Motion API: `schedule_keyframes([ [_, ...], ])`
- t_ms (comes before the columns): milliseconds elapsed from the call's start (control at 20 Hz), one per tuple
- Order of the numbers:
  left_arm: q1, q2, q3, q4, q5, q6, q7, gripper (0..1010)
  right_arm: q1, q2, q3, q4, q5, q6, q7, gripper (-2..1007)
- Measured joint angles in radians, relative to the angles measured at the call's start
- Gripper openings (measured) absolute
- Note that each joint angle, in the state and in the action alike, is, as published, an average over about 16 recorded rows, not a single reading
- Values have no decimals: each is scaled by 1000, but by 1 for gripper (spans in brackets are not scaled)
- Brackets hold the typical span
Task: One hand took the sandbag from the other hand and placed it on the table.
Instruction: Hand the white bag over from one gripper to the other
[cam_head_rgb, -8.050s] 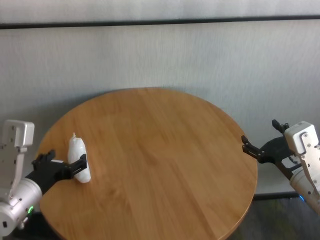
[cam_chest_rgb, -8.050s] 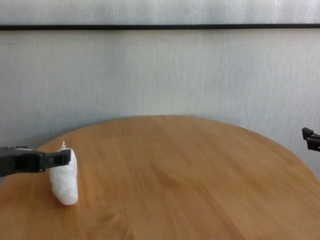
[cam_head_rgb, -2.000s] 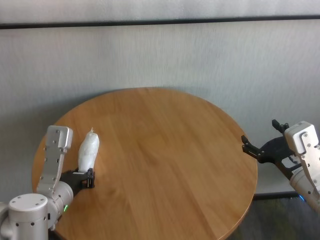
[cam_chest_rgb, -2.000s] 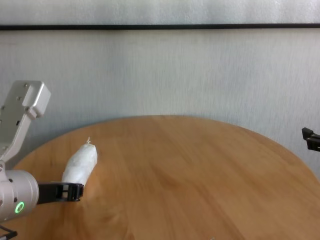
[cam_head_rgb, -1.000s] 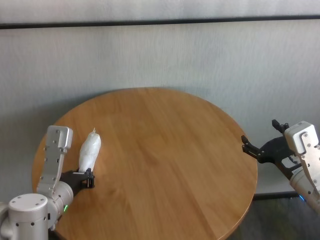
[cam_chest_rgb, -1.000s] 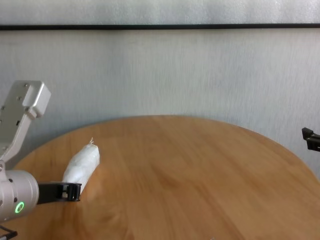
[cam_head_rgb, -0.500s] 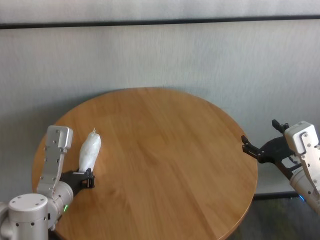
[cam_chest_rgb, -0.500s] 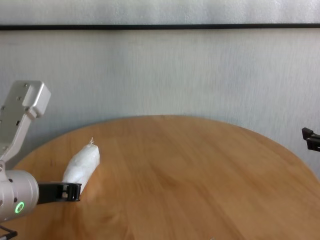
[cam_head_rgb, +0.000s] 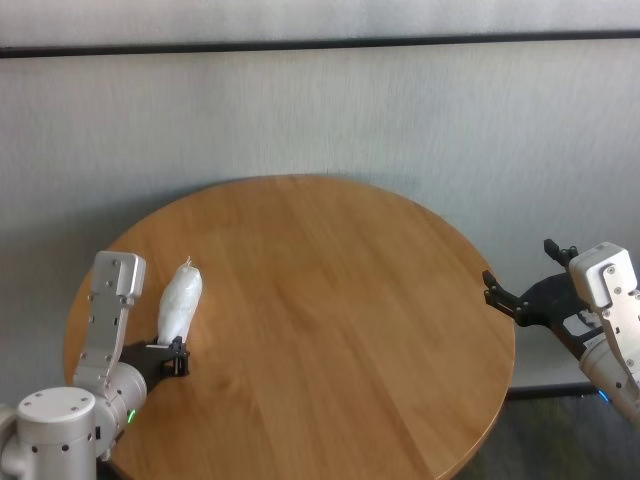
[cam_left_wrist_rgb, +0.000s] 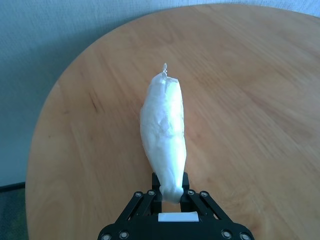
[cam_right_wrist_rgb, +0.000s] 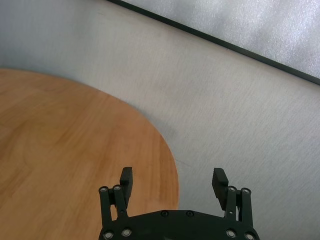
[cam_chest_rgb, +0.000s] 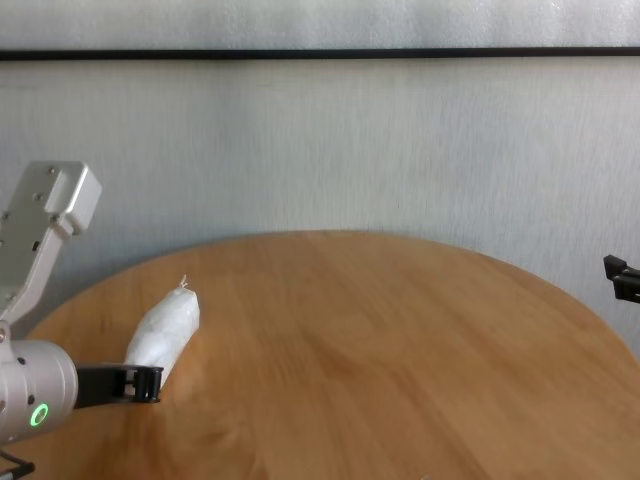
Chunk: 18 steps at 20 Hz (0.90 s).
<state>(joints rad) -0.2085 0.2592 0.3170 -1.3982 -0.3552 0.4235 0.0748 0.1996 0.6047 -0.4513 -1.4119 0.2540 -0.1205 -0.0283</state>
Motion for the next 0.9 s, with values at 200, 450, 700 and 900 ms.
schedule_keyframes([
  [200, -16, -2, 11, 16, 7, -9, -26, 204, 0, 0, 0, 0, 0, 0, 0, 1002],
  [450, -42, -5, 30, 42, 22, -32, -70, 204, 0, 0, 0, 0, 0, 0, 0, 1002],
  [700, -63, -8, 44, 61, 39, -62, -109, 204, 0, 0, 0, 0, 0, 0, 0, 1002],
  [900, -67, -8, 44, 60, 50, -87, -126, 204, 0, 0, 0, 0, 0, 0, 0, 1002],
])
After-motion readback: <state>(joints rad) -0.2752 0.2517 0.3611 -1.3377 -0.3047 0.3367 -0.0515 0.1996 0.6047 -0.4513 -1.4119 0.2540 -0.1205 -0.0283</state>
